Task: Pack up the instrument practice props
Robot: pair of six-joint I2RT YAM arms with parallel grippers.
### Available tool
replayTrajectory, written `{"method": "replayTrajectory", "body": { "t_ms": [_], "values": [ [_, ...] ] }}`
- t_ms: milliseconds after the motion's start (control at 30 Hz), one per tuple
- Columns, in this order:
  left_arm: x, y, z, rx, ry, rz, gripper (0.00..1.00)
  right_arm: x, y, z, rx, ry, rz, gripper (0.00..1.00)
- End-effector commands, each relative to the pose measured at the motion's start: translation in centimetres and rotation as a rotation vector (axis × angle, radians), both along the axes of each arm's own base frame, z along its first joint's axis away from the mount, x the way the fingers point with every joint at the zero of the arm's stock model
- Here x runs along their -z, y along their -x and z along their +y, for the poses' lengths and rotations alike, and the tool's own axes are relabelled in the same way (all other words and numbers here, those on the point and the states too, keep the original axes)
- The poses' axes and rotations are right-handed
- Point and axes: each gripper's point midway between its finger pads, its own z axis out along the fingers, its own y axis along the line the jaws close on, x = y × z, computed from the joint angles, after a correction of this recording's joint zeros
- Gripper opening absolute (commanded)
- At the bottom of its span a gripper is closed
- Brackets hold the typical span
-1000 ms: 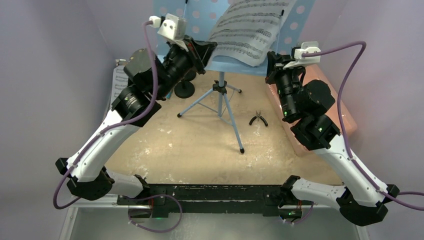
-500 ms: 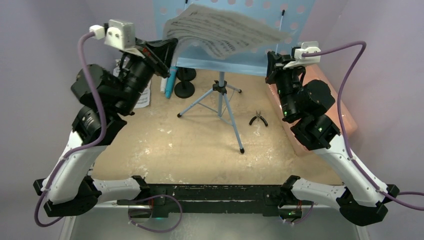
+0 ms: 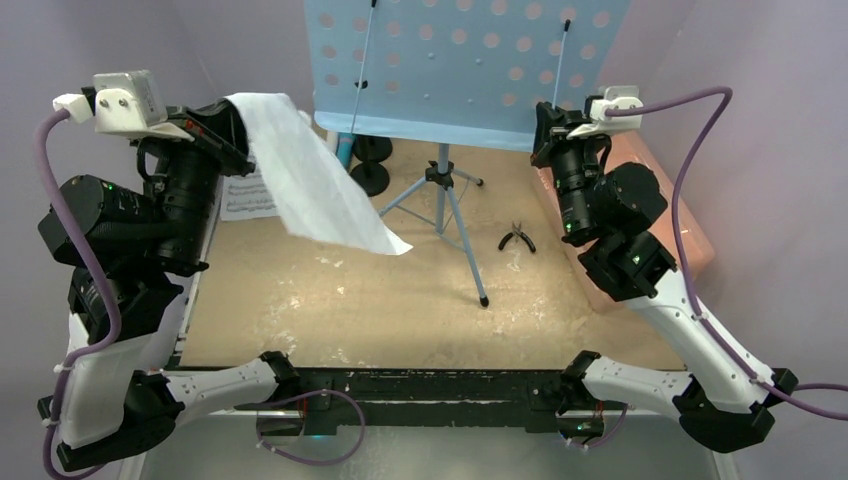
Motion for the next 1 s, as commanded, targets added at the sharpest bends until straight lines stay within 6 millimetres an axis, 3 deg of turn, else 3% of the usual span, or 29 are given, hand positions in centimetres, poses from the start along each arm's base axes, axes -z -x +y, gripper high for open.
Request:
{"method": "replayTrajectory", "body": {
  "t_ms": [0, 100, 300, 500, 733, 967],
  "values": [
    [1.8, 0.0, 3.8, -0.193, -0.082, 0.083, 0.00, 1.2, -0.3, -0.5, 0.030, -0.004, 0.034, 0.07],
    [2.9, 0.0, 5.3, -0.283, -0.113, 0.131, 0.00, 1.1, 0.0, -0.3, 0.015, -0.011, 0.026, 0.19],
    [6.3, -0.7, 7.0, -0.456, -0.231, 0.253, 0.00, 1.0, 0.8, -0.1, -0.032, -0.025, -0.004, 0.62],
    [8.3, -0.3, 8.3, -0.542, -0.273, 0.306, 0.00, 0.8, 2.2, -0.5, -0.077, -0.048, -0.043, 0.97],
    [11.5, -0.4, 8.9, -0.646, -0.374, 0.379, 0.00, 1.2, 4.6, -0.6, -0.179, -0.095, -0.115, 0.98],
    [17.1, -0.5, 9.3, -0.749, -0.537, 0.460, 0.00, 4.3, 5.5, 0.7, -0.276, -0.129, -0.092, 0.98]
  ]
}}
